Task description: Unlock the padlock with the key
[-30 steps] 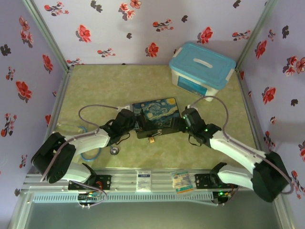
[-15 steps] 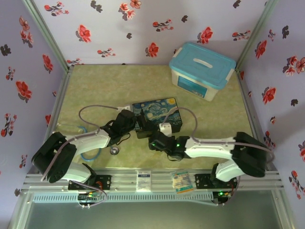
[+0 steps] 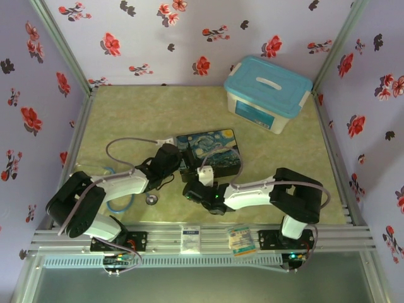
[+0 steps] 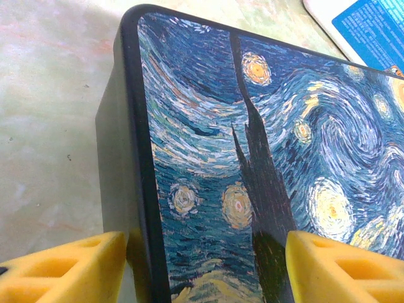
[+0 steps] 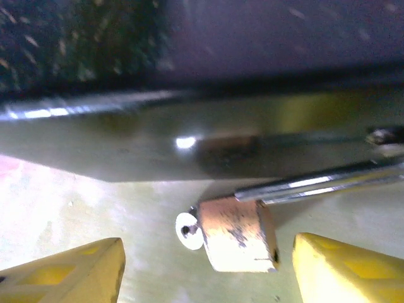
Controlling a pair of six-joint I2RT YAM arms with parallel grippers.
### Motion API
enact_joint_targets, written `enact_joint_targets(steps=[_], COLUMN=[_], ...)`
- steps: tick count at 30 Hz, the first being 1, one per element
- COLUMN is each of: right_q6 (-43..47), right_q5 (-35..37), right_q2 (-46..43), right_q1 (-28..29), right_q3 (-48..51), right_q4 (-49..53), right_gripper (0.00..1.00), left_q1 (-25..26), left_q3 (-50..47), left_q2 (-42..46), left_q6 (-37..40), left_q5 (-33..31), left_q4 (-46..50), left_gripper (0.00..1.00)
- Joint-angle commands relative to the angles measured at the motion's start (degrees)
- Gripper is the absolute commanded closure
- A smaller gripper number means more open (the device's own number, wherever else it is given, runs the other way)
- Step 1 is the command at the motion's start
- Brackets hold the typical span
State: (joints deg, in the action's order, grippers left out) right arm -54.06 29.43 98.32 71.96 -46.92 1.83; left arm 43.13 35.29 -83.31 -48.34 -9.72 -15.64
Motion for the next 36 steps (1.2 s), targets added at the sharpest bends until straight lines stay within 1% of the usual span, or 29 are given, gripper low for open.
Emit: enact_joint_targets(steps=[1, 3, 5, 8, 12, 13, 17, 20, 25, 28, 36], right_q6=[1.63, 0.85, 0.42, -0.78, -0.81, -0.39, 1.09, 0.90, -0.62, -2.40, -3.67], right_q5=[4.65, 5.20, 5.54, 5.93, 7.78, 8.55, 11.89, 12.62, 14.67, 14.79, 16.13], right_q2=[2.88, 4.93, 6.58, 8.10, 8.86, 8.98, 9.17, 7.98, 4.76, 2.59, -0.58], right_q1=[1.11, 1.30, 1.42, 1.49, 1.47, 1.39, 1.38, 1.36, 1.48, 1.30, 0.70], right_q3=[-2.77, -4.61, -6.12, -7.08, -7.07, -7.35, -7.48, -5.27, -2.69, 0.06, 0.65], right_q4=[3.12, 5.90, 8.09, 11.23, 12.15, 12.43, 12.67, 9.64, 6.09, 0.60, 0.46], right_gripper=[0.36, 0.41, 0.42, 0.46, 0.50, 0.52, 0.66, 0.67, 0.74, 0.75, 0.76], left_q1=[0.11, 0.06, 0.09, 0.02, 0.02, 0.02, -0.07, -0.09, -0.29, -0.31, -0.82], left_q3=[-2.58, -2.94, -3.34, -3.80, -4.30, -4.28, -4.55, -4.53, -5.23, -5.84, -6.81], left_q2=[-2.74, -2.74, -2.60, -2.41, -2.15, -2.17, -2.19, -2.39, -2.99, -3.47, -4.14], left_q6=[1.42, 1.33, 1.23, 1.01, 0.86, 0.79, 0.84, 1.15, 1.59, 1.67, 1.93], left_q5=[-1.36, -1.44, -1.45, -1.44, -1.44, -1.44, -1.54, -2.16, -2.76, -2.74, -2.85], left_q4=[7.84, 7.64, 7.31, 6.87, 6.29, 6.32, 6.06, 6.53, 6.35, 5.76, 5.18], left_gripper=[0.34, 0.34, 0.34, 0.34, 0.34, 0.34, 0.34, 0.34, 0.35, 0.36, 0.36])
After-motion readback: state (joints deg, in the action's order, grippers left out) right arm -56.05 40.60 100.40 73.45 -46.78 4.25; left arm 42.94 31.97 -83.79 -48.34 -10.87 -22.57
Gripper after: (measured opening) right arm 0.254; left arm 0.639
